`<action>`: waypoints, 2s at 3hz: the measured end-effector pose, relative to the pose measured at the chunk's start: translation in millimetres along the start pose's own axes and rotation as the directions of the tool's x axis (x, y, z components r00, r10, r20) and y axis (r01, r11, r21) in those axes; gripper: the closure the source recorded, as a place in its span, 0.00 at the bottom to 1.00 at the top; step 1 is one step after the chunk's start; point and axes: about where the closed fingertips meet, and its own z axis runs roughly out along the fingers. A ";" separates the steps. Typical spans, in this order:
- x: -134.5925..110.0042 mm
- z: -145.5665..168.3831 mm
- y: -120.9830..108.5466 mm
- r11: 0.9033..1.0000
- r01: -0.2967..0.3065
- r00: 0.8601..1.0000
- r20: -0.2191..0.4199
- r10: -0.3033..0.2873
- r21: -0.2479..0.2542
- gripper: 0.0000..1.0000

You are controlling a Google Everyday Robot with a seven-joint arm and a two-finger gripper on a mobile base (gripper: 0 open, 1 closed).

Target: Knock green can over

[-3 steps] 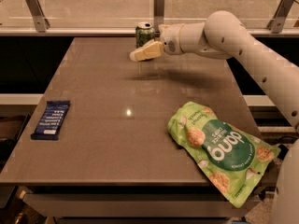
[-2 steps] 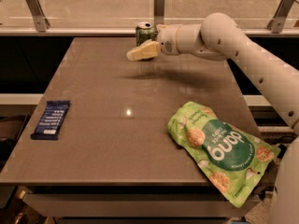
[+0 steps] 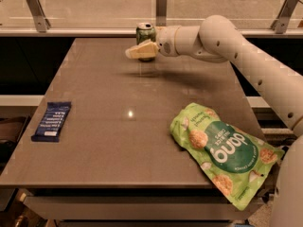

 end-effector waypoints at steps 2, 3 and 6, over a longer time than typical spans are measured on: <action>0.1 4.9 3.8 1.000 0.000 1.000 0.000 0.000 -0.009 0.65; 0.1 7.3 5.7 1.000 -0.001 1.000 0.000 0.001 -0.013 0.88; -1.2 4.3 8.8 1.000 -0.003 0.999 -0.034 0.003 -0.010 1.00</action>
Offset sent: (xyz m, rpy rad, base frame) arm -0.0003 0.0027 -0.0007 0.0004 0.0012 0.0038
